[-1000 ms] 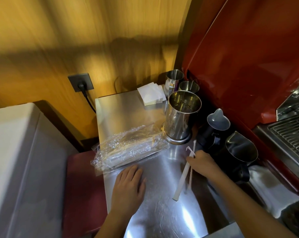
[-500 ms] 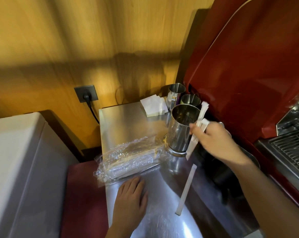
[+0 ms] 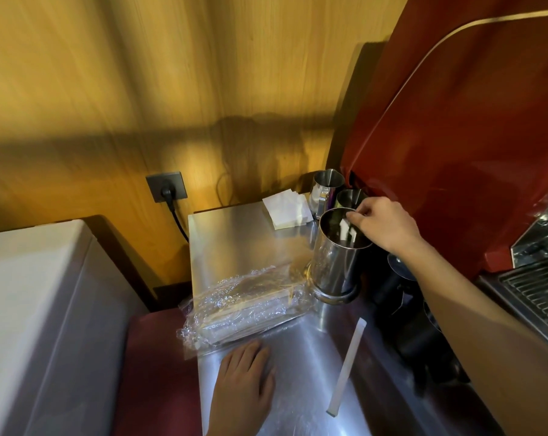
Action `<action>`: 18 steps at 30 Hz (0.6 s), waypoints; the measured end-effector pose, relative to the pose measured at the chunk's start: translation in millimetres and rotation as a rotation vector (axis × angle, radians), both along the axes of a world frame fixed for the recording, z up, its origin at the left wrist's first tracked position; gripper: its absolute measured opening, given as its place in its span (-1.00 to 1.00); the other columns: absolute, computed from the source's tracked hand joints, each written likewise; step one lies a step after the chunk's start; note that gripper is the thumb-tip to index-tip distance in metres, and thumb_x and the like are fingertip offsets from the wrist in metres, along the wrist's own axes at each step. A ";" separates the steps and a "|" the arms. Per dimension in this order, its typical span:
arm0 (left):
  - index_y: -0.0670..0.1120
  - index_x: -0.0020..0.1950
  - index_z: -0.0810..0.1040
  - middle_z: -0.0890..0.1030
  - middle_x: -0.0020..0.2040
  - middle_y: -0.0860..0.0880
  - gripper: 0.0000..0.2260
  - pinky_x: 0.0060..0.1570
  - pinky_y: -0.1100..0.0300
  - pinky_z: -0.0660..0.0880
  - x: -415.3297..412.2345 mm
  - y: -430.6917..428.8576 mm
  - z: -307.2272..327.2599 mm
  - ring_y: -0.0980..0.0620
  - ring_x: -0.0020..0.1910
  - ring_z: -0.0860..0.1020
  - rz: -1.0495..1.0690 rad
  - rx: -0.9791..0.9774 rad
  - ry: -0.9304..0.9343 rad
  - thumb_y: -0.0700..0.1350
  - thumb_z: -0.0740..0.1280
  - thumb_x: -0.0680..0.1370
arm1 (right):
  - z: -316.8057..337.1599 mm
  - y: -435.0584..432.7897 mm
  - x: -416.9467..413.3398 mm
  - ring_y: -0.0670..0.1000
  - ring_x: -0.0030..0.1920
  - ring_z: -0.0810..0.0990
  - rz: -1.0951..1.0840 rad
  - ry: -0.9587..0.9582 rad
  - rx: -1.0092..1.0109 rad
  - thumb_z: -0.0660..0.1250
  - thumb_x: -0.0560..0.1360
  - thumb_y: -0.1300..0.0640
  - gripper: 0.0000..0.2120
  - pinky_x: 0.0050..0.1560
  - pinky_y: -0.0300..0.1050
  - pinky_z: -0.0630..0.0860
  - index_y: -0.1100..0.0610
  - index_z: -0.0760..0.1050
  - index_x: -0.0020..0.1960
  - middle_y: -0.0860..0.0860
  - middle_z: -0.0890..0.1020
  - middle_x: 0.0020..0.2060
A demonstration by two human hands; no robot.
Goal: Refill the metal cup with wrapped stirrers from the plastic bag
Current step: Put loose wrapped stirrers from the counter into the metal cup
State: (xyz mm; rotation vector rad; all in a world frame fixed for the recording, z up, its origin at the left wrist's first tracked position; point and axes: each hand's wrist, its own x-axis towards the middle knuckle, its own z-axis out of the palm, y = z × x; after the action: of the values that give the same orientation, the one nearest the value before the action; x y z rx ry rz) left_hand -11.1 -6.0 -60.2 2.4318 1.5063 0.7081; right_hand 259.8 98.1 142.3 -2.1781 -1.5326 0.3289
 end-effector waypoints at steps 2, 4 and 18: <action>-0.07 0.02 0.64 0.66 0.05 -0.01 -0.70 0.11 0.20 0.35 -0.4 0.6 -0.8 0.11 0.09 0.43 0.000 -0.006 0.004 0.03 0.25 0.41 | -1.7 -4.7 1.2 0.10 -0.20 0.57 0.012 0.026 0.053 0.28 0.47 -0.05 -0.82 -0.13 0.03 0.50 0.04 0.51 -0.21 0.01 0.60 -0.30; -0.08 0.02 0.63 0.66 0.06 -0.02 -0.70 0.11 0.19 0.36 -0.8 1.3 -1.6 0.09 0.08 0.46 -0.006 -0.008 0.009 0.02 0.25 0.41 | -3.7 -14.8 1.7 0.07 -0.28 0.55 0.054 0.071 0.171 0.28 0.47 0.00 -0.84 -0.22 0.00 0.48 0.04 0.50 -0.23 0.00 0.57 -0.39; -0.12 0.02 0.63 0.66 0.05 -0.06 -0.74 0.06 0.17 0.33 2.8 0.0 13.3 -0.05 -0.01 0.63 0.004 -0.002 0.094 -0.05 0.33 0.39 | -107.6 -98.4 -21.4 0.18 -0.04 0.53 0.709 -0.290 -0.540 0.20 0.41 0.23 -0.86 -0.21 -0.12 0.26 0.05 0.34 -0.07 0.13 0.59 -0.08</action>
State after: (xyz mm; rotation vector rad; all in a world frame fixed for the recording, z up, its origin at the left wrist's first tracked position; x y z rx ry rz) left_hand -8.3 -6.0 -46.9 2.4943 1.5450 0.6002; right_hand 238.3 -0.3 34.6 -2.0152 -2.6165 0.7453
